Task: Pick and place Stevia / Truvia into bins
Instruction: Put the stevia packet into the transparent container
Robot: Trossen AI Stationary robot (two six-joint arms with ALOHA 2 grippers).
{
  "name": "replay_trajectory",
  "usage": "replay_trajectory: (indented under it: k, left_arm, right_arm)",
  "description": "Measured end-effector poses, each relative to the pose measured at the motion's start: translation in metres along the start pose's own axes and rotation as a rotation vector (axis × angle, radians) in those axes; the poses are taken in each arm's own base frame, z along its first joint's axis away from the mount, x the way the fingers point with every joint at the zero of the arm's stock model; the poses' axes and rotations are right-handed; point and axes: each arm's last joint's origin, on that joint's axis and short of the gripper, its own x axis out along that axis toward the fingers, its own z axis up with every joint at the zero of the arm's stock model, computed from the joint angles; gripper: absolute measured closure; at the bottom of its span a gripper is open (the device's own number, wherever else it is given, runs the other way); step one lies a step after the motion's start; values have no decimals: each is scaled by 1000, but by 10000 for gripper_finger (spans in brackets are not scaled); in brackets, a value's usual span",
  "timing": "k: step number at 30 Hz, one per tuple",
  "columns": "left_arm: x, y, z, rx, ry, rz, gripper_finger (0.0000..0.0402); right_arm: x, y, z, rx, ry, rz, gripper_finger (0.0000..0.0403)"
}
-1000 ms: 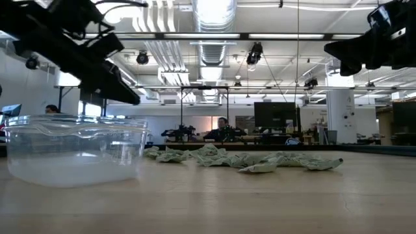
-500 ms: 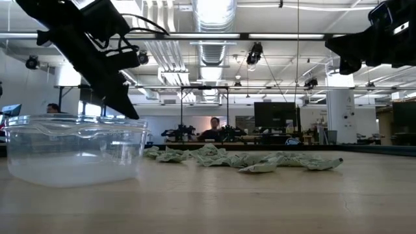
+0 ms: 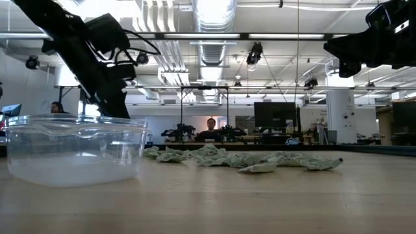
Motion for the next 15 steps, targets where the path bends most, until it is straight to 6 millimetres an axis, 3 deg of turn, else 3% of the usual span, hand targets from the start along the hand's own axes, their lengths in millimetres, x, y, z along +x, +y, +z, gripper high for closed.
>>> replay_trajectory:
  k: [6, 10, 15]
  left_arm:
    - [4, 7, 1, 1, 17, -44, 189]
    - [5, 5, 3, 98, -11, -56, 189]
    - [6, 5, -1, 57, 17, -72, 189]
  right_arm:
    - [0, 0, 1, -8, -11, 0, 309]
    - [0, 0, 1, -8, -10, -1, 279]
    - [0, 0, 0, 24, 0, -2, 256]
